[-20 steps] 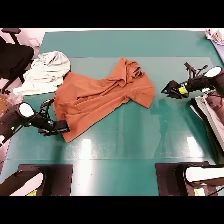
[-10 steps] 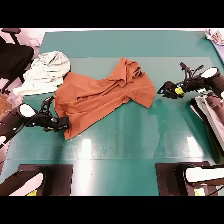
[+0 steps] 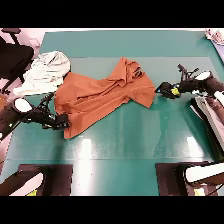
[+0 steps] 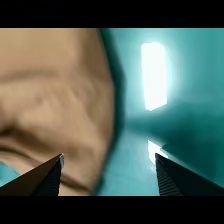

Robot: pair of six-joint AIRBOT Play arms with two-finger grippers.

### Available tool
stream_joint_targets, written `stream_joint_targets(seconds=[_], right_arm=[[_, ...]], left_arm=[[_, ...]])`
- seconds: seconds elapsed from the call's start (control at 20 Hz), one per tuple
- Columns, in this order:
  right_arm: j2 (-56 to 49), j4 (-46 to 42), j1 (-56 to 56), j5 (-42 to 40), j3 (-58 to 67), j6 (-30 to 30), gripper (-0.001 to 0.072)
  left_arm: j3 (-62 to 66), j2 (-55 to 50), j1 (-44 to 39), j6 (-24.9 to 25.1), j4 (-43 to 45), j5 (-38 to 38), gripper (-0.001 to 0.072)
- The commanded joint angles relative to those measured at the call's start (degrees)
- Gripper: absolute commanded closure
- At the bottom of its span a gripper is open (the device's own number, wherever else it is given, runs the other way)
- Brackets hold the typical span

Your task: Fold the shirts.

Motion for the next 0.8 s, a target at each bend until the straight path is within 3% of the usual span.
stream_joint_targets(seconds=[0.0, 0.2, 0.25, 0.3, 0.35, 0.6, 0.75], right_arm=[[-4.98, 5.51, 0.81, -4.76, 1.05, -4.79, 0.0068], [-12.46, 10.23, 5.14, -1.44, 8.00, -5.07, 0.0071], [-13.84, 10.29, 6.73, 0.02, 10.16, -5.05, 0.0148], [-14.75, 9.75, 8.09, 0.96, 12.39, -5.07, 0.0462], [-14.95, 9.42, 8.92, 1.53, 14.38, -5.05, 0.0698], [-5.18, 8.52, 8.00, 15.89, 23.93, -1.20, 0.0695], [6.73, 8.57, 5.22, 20.04, 24.57, -1.20, 0.0696]], left_arm=[[1.25, 0.09, -0.02, -1.86, 0.17, -1.95, 0.0677], [1.27, 0.09, -0.02, -3.08, 0.00, -1.75, 0.0677], [1.27, 0.09, -0.02, -3.21, -0.22, -1.73, 0.0677], [1.27, 0.09, -0.02, -3.19, -0.70, -1.73, 0.0677], [1.27, 0.09, -0.02, -3.19, -1.44, -1.64, 0.0677], [8.17, 1.05, 0.00, -3.17, -5.73, -6.75, 0.0678], [18.38, 7.06, 0.76, -7.67, -3.30, -8.04, 0.0678]])
